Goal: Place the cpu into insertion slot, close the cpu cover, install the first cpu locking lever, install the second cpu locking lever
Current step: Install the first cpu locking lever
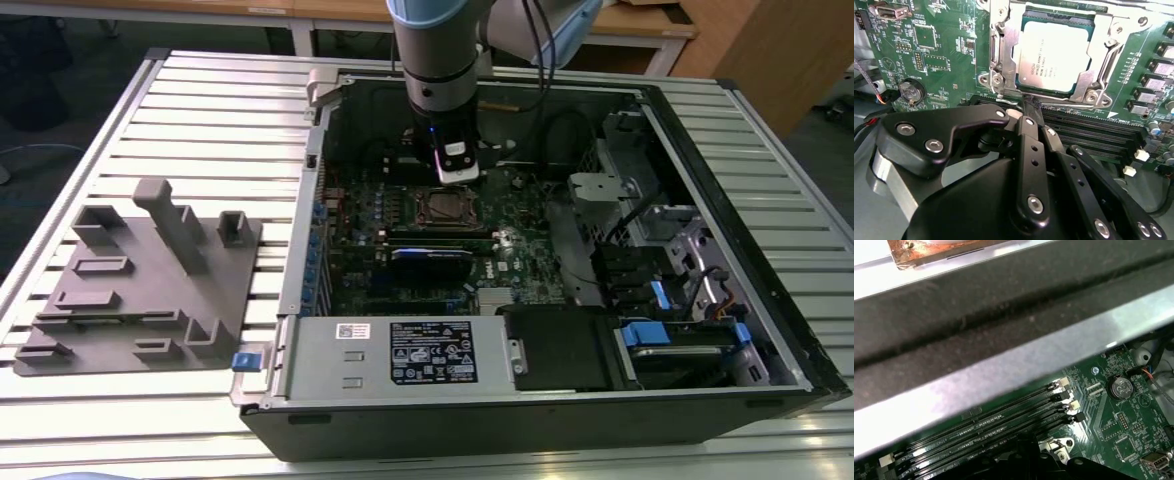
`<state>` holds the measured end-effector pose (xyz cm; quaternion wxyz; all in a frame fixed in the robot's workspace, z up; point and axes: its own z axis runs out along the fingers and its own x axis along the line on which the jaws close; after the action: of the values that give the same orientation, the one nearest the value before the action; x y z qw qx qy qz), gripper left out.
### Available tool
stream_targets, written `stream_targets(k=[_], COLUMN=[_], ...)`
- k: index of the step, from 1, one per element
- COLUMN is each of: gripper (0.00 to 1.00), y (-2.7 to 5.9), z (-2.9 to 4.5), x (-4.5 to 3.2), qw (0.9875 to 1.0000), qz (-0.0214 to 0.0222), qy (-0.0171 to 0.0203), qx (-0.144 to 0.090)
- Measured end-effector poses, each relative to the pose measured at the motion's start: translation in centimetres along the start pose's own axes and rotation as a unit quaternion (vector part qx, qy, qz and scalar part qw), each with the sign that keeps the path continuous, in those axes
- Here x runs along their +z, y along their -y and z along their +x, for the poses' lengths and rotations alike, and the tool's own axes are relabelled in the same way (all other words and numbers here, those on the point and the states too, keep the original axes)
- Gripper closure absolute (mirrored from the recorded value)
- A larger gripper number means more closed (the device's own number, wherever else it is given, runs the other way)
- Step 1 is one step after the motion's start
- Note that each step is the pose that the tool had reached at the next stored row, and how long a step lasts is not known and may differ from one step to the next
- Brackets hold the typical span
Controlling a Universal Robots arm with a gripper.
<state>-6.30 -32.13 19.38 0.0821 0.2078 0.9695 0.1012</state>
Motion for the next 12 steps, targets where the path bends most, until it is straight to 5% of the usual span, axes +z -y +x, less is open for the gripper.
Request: stream_targets(k=[12], gripper=[0.89], y=[-0.16], z=[0.04], x=[-0.13], qw=[1.0], qz=[-0.0001], qy=[0.0], qx=[0.0])
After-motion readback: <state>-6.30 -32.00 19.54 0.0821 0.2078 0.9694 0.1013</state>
